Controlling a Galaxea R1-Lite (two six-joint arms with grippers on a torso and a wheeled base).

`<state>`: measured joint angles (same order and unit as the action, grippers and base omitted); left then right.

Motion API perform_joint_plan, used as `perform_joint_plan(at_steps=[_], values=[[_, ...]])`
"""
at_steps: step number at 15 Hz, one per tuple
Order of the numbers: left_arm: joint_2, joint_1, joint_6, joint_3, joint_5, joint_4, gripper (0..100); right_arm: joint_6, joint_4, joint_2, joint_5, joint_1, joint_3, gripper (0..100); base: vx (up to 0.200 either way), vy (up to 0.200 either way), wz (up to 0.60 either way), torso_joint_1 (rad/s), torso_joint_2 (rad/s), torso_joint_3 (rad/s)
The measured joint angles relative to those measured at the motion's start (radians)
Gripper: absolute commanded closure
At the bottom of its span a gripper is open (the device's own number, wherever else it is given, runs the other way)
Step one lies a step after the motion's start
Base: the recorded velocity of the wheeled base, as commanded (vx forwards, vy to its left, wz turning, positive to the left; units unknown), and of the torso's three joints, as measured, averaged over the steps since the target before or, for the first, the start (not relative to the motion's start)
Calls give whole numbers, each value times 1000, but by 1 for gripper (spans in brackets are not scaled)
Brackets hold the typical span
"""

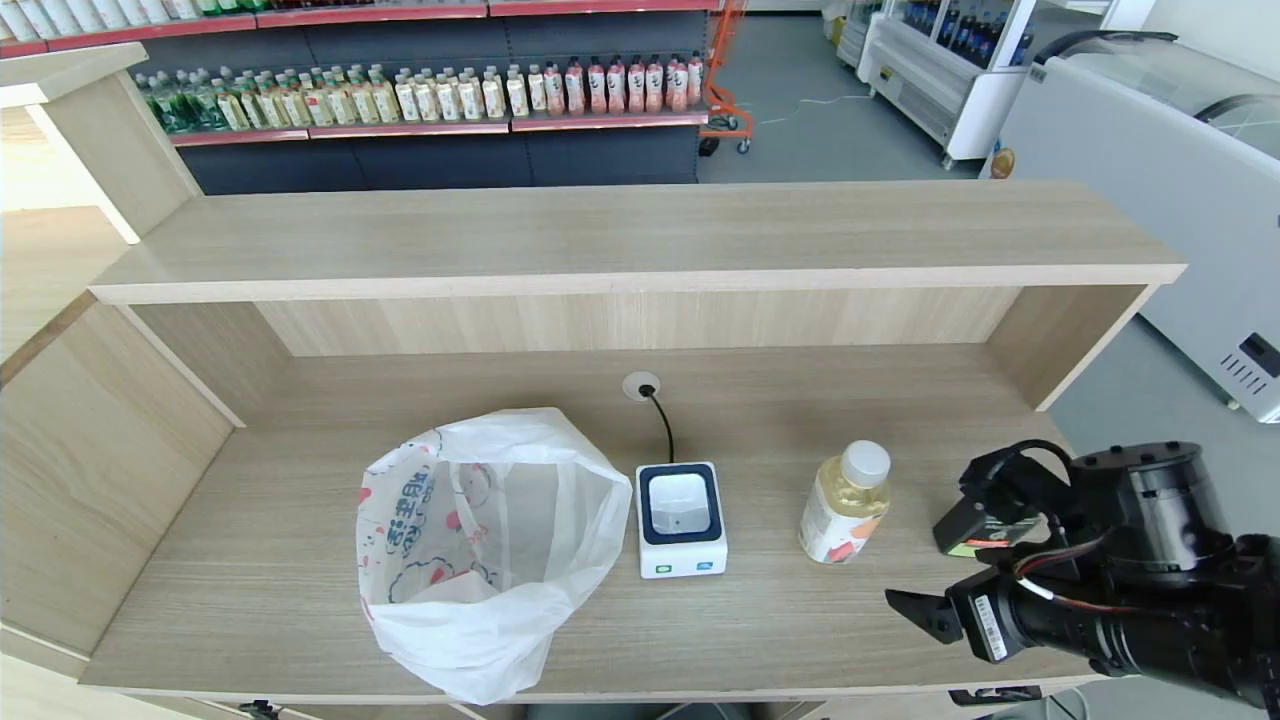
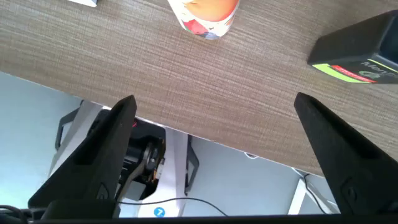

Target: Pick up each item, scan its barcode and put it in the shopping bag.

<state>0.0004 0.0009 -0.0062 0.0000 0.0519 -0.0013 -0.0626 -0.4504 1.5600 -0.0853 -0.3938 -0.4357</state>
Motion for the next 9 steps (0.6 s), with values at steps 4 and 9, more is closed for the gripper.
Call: perform_joint_plan(at_steps=[4,9], values=[[0,1,0,0,0,0,0,-11,-83,124,-82,-54,-30,0,0,0,0,0,0,0],[0,0,0,0,0,0,0,-16,-92,182,-93,-64,-97,0,0,0,0,0,0,0]])
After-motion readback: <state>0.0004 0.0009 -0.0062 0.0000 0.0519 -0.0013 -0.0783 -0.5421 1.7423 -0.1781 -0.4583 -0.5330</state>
